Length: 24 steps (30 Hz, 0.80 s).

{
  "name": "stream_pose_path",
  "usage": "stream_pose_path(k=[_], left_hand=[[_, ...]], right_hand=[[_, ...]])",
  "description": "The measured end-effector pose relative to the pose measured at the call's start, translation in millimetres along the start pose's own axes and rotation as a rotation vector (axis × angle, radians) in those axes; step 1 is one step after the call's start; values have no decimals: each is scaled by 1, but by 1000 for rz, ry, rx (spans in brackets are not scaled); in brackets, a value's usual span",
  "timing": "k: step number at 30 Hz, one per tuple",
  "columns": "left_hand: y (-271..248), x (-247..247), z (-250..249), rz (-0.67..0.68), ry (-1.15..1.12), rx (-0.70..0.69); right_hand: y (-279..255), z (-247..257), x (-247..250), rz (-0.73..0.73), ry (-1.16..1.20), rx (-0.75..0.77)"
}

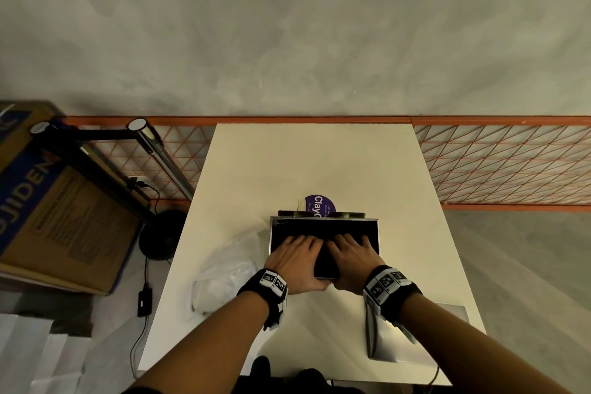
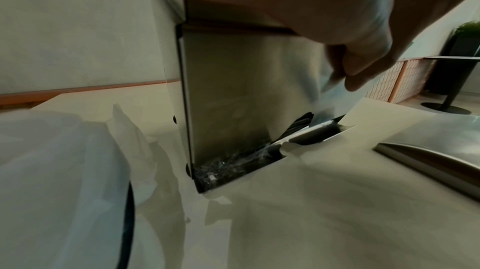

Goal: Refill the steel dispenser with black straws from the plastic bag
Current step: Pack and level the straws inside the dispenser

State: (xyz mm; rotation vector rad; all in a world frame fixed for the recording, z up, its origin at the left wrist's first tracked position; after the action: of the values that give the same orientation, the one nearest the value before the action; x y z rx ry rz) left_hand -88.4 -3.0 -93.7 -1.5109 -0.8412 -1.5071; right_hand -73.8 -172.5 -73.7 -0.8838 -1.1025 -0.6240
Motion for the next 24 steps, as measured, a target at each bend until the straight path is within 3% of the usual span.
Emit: stream_pose_path(k=[17,24], left_hand=[[4,8,5,-117,107,-7],[6,10,5,-22,53,11]], right_hand=[[1,1,2,-82,31,-22],[-1,3,-1,-128,15,0]])
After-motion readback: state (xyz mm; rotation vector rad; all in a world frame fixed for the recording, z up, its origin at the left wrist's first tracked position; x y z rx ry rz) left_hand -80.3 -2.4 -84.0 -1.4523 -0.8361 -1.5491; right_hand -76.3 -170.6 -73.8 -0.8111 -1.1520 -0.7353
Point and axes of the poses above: each hand's wrist, its own y-axis towards the middle knuckle, its own x-axis out of the back of the hand, z = x × y, the point moved 1 cm from there along y, towards the middle knuckle, and after that the axes turned 12 degrees about y, right-handed, at the moved point
